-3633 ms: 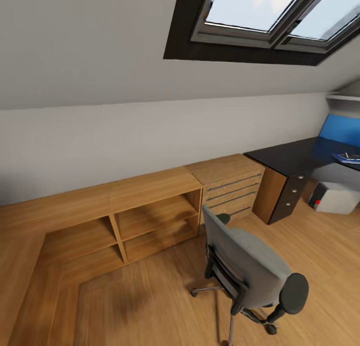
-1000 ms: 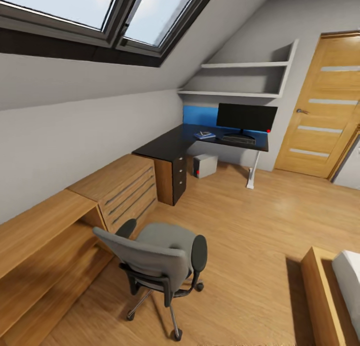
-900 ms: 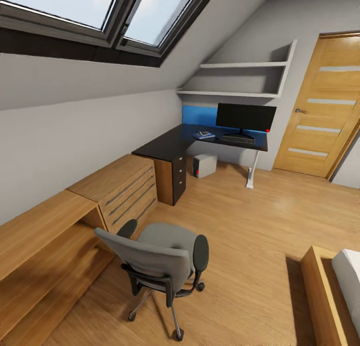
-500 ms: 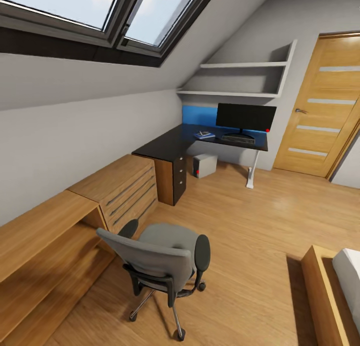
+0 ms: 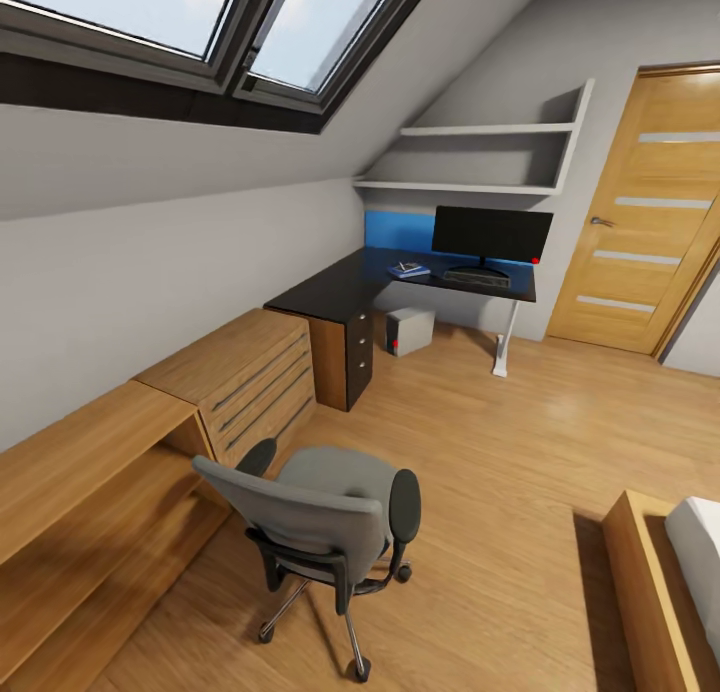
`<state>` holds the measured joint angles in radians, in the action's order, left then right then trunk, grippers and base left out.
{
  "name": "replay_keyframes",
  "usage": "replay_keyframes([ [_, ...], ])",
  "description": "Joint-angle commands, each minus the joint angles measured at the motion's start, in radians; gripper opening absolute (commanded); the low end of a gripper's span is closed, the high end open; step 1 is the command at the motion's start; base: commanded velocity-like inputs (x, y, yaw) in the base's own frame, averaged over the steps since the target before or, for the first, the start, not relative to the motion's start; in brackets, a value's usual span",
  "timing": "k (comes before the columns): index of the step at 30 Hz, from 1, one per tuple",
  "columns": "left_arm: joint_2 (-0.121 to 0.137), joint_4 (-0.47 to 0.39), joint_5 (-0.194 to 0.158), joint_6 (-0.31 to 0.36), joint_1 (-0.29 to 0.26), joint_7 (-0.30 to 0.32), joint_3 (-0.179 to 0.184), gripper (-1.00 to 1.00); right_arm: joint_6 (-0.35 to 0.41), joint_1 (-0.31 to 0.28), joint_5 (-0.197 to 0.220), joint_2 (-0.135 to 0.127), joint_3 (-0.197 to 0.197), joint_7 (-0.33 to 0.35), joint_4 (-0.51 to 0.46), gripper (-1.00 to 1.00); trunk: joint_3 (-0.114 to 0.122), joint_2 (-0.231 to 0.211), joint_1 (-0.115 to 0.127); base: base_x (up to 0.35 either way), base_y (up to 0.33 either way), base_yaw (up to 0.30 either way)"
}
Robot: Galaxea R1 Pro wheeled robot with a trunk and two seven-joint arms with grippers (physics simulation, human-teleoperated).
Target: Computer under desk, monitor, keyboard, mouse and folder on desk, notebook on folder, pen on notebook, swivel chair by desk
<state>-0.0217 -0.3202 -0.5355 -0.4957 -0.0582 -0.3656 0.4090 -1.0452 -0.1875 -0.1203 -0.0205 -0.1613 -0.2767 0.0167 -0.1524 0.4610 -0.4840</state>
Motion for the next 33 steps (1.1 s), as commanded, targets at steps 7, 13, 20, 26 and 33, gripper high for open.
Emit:
replay_keyframes([
  [7, 0.0, 0.0, -0.007, -0.003, -0.001, -0.009, 0.007, 1.0, -0.002, -0.001, -0.01, 0.0, -0.003, -0.012, 0.002, 1.0, -0.024, 0.051, -0.027, 0.0, 0.0, 0.0],
  [13, 0.002, 0.001, -0.014, 0.007, -0.002, -0.01, 0.004, 1.0, -0.002, -0.001, -0.011, 0.001, -0.003, -0.011, 0.002, 1.0, -0.043, 0.093, -0.05, 0.0, 0.0, 0.0],
  [20, 0.006, 0.0, -0.015, 0.006, -0.001, -0.012, 0.002, 1.0, -0.002, -0.001, -0.012, 0.001, -0.003, -0.011, 0.003, 1.0, -0.065, 0.142, -0.077, 0.0, 0.0, 0.0],
  [26, 0.009, -0.002, -0.037, 0.006, -0.001, -0.011, 0.001, 1.0, 0.008, -0.001, -0.012, -0.001, -0.003, -0.006, 0.002, 1.0, -0.083, 0.184, -0.1, 0.0, 0.0, 0.0],
  [33, 0.009, -0.002, -0.045, 0.007, -0.001, -0.011, 0.001, 1.0, 0.012, -0.001, -0.012, -0.001, -0.002, -0.004, 0.002, 1.0, -0.105, 0.233, -0.127, 0.0, 0.0, 0.0],
])
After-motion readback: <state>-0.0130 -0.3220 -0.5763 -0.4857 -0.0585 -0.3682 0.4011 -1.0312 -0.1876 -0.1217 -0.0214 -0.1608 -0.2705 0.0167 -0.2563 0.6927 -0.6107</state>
